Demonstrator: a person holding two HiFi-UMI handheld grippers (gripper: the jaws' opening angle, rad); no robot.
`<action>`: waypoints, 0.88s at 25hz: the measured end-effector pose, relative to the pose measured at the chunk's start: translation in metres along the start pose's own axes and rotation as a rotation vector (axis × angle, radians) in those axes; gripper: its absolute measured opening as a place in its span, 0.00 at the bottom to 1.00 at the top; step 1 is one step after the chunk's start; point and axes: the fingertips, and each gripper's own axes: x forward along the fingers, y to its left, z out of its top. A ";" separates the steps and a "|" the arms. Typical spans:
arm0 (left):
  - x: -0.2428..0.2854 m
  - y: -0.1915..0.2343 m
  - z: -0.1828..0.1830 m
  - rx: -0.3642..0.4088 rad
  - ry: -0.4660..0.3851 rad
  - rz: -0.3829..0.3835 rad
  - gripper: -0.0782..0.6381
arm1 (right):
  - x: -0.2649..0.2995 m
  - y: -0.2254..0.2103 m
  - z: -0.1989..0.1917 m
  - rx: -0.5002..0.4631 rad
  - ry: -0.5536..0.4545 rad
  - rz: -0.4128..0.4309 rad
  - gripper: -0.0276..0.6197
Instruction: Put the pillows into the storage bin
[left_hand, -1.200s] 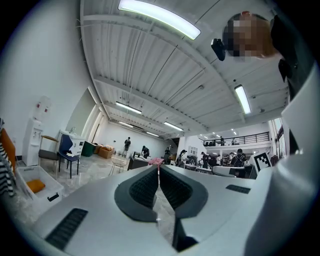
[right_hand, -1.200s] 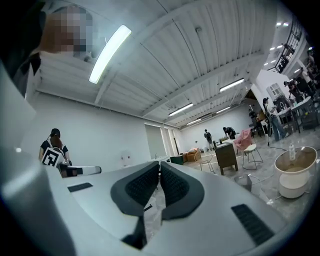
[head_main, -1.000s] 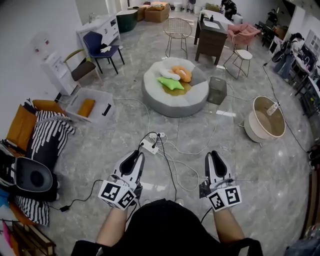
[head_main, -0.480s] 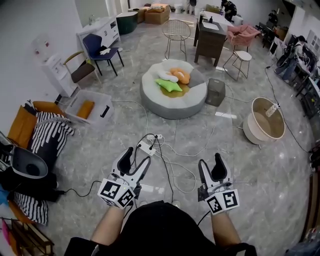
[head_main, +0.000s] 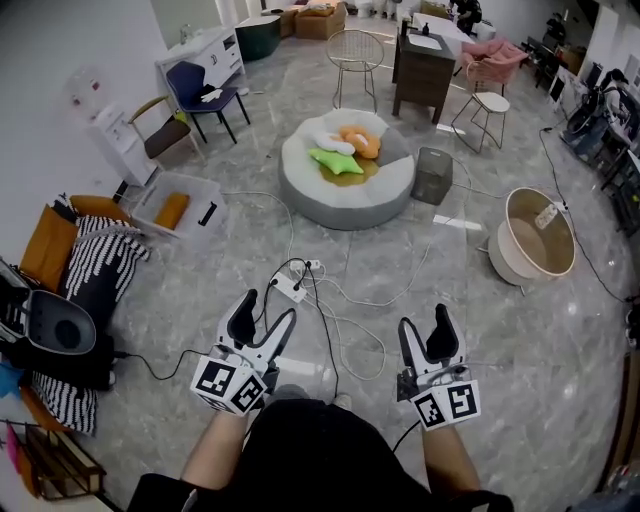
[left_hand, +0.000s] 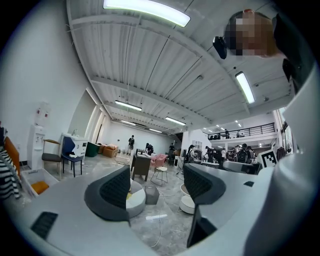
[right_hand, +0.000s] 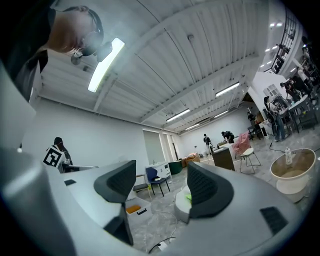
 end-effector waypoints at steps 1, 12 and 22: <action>0.002 -0.002 0.000 0.000 -0.001 0.006 0.58 | 0.001 -0.005 0.001 0.000 0.002 0.004 0.53; 0.045 0.020 -0.002 0.024 0.012 -0.003 0.58 | 0.040 -0.036 -0.010 0.001 0.030 -0.040 0.53; 0.135 0.114 0.018 0.006 -0.035 -0.045 0.58 | 0.152 -0.054 0.010 -0.100 -0.005 -0.101 0.53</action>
